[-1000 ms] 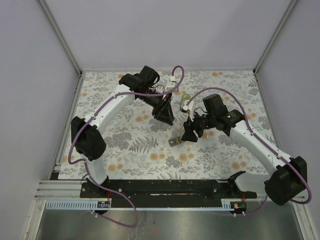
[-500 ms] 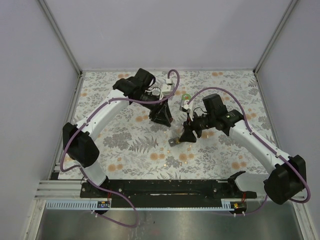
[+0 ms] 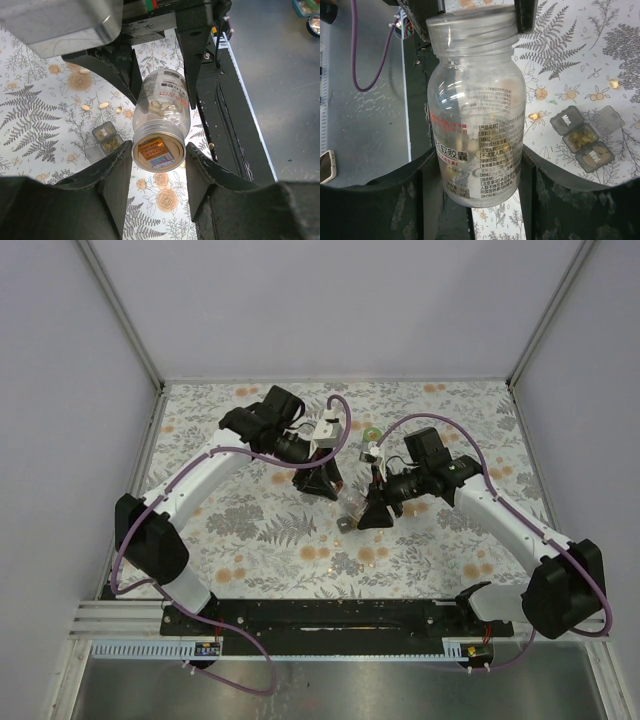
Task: Sort the pills into containers
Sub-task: Screw the lid of the pill bottle onto the pill bottle.
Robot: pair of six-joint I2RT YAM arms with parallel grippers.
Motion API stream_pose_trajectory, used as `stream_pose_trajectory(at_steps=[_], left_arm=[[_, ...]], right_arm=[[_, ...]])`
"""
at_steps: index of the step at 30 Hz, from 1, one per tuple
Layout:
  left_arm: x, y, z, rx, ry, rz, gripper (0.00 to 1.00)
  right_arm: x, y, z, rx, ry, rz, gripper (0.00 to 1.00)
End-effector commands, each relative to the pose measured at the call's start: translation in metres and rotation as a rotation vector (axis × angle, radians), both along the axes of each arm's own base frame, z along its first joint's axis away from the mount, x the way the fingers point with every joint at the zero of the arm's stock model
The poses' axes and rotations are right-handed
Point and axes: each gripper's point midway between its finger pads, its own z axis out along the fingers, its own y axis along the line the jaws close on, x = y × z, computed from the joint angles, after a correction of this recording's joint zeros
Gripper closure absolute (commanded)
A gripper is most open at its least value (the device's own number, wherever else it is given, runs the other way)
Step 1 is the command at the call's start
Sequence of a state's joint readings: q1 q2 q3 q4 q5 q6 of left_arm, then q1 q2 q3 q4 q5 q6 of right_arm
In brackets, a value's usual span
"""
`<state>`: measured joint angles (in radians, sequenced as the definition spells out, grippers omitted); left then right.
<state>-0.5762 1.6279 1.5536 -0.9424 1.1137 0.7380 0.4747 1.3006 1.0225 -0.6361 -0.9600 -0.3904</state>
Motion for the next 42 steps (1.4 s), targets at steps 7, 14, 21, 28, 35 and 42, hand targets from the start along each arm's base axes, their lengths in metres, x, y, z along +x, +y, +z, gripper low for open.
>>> stream_pose_trajectory(at_steps=[7,14,21,28,35,42], left_arm=[[-0.021,-0.003,0.019,-0.141,-0.102,-0.138,0.74],[-0.035,-0.002,0.025,-0.192,-0.137,-0.187,0.62],[-0.044,-0.001,0.030,-0.233,-0.169,-0.218,0.39],[-0.050,-0.002,0.035,-0.255,-0.176,-0.240,0.32],[-0.043,-0.003,0.041,-0.238,-0.206,-0.215,0.15],[-0.018,-0.001,0.048,-0.206,-0.201,-0.096,0.01]], right_arm=[[-0.006,0.013,0.039,0.139,-0.023,0.127,1.00],[-0.014,0.014,0.047,0.168,0.008,0.172,1.00],[-0.023,0.014,0.054,0.205,0.049,0.207,1.00],[-0.028,0.013,0.059,0.216,0.046,0.218,1.00],[-0.032,0.007,0.052,0.182,0.020,0.206,1.00],[-0.030,-0.001,0.044,0.120,-0.041,0.154,1.00]])
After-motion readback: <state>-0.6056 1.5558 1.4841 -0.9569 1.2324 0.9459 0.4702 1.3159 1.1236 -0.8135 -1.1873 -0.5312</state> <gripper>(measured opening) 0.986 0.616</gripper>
